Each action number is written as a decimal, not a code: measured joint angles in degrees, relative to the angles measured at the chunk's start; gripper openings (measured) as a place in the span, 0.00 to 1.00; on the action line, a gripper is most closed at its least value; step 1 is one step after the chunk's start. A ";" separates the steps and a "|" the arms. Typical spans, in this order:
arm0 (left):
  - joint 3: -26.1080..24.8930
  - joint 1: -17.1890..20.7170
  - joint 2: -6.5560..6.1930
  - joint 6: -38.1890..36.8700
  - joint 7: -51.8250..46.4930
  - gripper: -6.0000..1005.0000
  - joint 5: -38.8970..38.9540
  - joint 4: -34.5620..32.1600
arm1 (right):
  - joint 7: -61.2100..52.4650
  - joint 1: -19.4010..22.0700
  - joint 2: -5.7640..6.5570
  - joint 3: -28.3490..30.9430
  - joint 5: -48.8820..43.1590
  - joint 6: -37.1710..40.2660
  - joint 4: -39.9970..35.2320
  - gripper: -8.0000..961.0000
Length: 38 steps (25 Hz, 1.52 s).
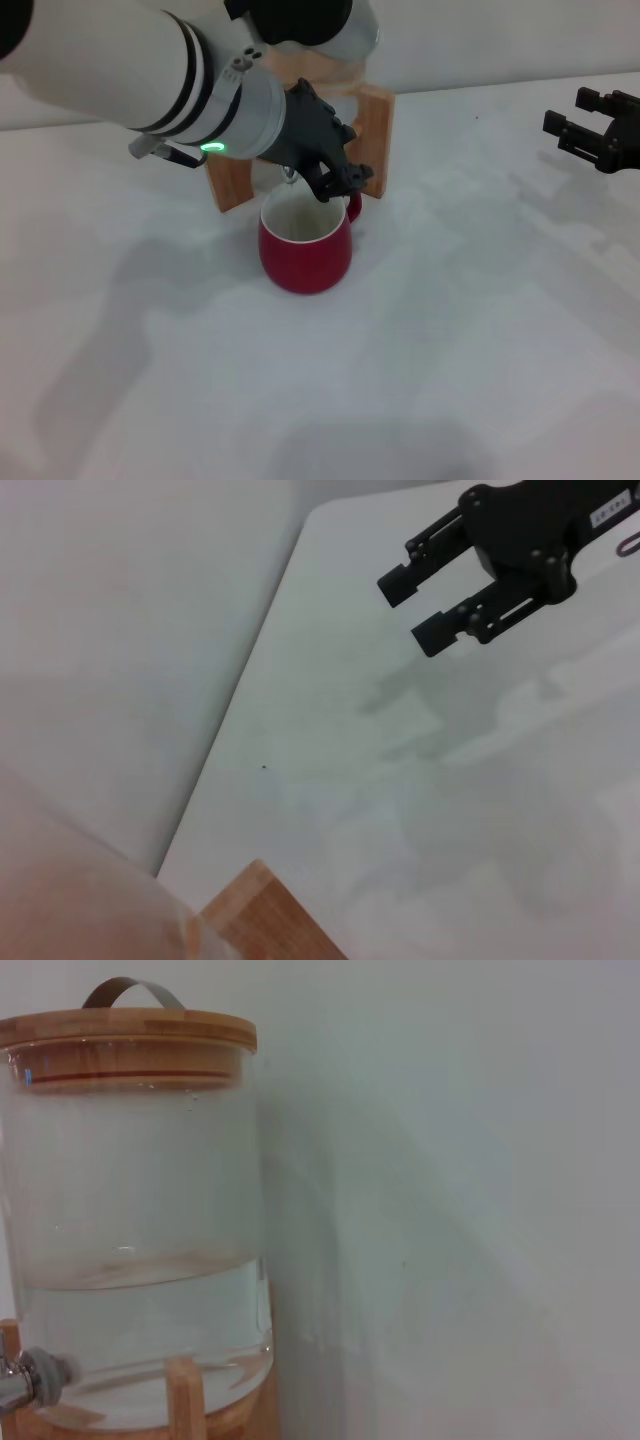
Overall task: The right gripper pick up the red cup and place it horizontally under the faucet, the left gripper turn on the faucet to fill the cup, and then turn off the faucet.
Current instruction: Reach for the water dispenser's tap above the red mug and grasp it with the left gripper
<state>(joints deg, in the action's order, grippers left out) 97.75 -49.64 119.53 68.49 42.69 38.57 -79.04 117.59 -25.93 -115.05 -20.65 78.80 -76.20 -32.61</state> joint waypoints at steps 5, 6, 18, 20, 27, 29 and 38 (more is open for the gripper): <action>-0.02 0.05 0.00 -1.82 -0.49 0.40 -1.48 -0.08 | 0.00 0.06 0.00 0.00 0.00 0.03 0.00 0.62; 0.04 0.13 0.00 -2.38 -0.49 0.40 -1.91 -0.08 | 0.00 0.06 0.00 0.00 -0.02 0.05 0.00 0.62; 0.33 0.54 0.00 -4.03 -0.92 0.40 -2.63 1.28 | 0.00 0.14 0.00 0.00 0.09 0.68 0.00 0.62; 0.23 0.60 0.00 -3.86 -1.04 0.40 -2.56 1.35 | 0.00 0.09 0.00 0.00 0.09 0.83 0.00 0.62; 0.12 0.25 -0.07 -1.78 -1.87 0.40 -1.26 0.75 | -0.04 -0.06 0.00 0.00 0.04 1.33 0.00 0.62; 0.01 0.20 -0.08 -1.50 -1.89 0.40 -1.20 0.62 | -0.05 -0.07 0.00 0.00 0.04 1.33 0.00 0.62; -0.03 0.43 -0.06 -0.25 -2.67 0.40 -1.19 -0.83 | -0.09 -0.09 0.06 0.00 0.05 1.33 0.00 0.62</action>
<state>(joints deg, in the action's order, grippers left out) 97.73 -49.21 119.48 68.23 40.03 37.39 -79.86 117.50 -26.02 -114.99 -20.65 78.85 -74.87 -32.61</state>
